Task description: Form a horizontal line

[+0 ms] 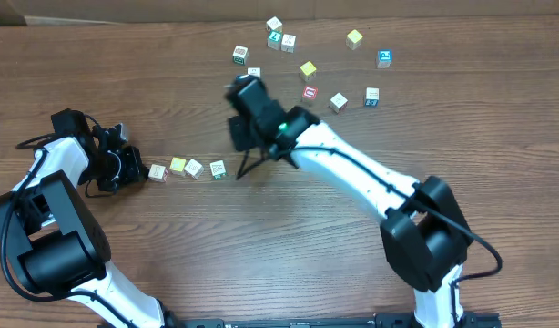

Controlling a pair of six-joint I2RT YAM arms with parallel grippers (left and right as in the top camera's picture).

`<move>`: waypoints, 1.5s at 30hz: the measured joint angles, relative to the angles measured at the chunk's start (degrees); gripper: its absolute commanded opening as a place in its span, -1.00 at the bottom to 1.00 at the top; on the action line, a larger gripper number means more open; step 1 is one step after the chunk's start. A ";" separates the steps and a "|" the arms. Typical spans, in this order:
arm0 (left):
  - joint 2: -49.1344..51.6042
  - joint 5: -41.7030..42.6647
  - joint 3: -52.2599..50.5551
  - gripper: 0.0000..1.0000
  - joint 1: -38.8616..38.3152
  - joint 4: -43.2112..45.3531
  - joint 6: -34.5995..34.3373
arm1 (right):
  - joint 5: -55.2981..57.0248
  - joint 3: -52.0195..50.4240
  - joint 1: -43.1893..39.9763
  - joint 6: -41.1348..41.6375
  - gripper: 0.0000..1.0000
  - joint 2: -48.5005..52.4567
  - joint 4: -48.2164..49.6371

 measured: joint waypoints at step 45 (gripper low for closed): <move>0.00 0.00 0.00 -0.92 0.00 0.00 0.00 | -23.87 -1.27 2.97 8.00 -0.93 10.12 2.86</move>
